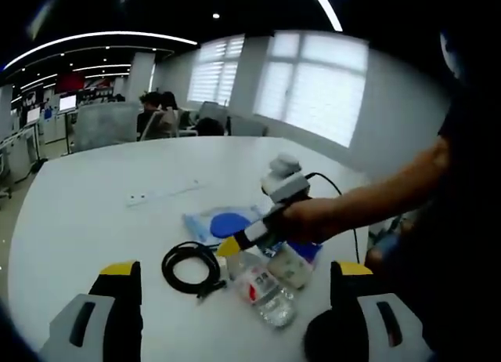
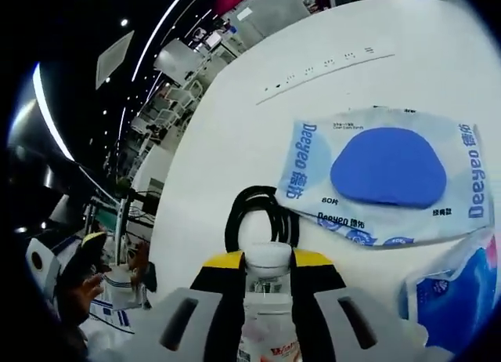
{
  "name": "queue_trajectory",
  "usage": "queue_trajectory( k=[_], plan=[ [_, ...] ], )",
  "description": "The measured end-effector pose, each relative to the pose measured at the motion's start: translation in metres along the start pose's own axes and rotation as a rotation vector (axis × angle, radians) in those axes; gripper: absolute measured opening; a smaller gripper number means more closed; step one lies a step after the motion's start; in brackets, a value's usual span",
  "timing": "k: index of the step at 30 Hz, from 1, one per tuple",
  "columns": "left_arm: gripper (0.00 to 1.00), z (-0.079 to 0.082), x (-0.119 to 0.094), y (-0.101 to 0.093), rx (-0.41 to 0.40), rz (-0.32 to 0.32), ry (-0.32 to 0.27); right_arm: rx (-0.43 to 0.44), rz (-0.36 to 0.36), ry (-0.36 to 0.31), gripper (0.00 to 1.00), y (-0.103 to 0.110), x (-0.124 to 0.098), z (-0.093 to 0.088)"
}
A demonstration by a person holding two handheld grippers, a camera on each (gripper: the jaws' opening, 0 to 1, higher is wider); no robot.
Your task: Arrange the tabletop items into an orderly group along one side of the table until the central work area is clear of visible clutter.
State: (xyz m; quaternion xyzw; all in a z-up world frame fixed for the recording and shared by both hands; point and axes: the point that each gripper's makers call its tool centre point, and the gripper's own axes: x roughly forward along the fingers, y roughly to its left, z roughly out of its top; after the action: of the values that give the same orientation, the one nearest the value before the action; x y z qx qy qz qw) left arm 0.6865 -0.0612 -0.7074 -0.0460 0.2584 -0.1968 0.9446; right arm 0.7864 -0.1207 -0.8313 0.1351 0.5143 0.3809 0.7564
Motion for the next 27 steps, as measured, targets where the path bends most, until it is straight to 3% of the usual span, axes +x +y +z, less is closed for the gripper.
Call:
queue_trajectory(
  k=[9,12,18,24,27],
  plan=[
    [0.98,0.007,0.002,-0.017,0.021,-0.023,-0.019,-0.138,0.061,-0.161,0.15,0.025,-0.030,0.015],
    [0.98,0.009,0.003,-0.019,0.021,-0.029,-0.030,-0.166,0.061,-0.181,0.15,0.030,-0.039,0.014],
    [0.96,0.018,0.000,-0.032,0.034,-0.031,-0.054,-0.329,0.096,-0.284,0.15,0.050,-0.060,0.017],
    [0.96,0.020,-0.007,-0.038,0.042,-0.031,-0.055,-0.552,0.115,-0.336,0.15,0.073,-0.078,0.003],
    [0.96,0.021,-0.011,-0.040,0.049,-0.027,-0.058,-0.602,0.116,-0.347,0.15,0.079,-0.084,-0.008]
  ],
)
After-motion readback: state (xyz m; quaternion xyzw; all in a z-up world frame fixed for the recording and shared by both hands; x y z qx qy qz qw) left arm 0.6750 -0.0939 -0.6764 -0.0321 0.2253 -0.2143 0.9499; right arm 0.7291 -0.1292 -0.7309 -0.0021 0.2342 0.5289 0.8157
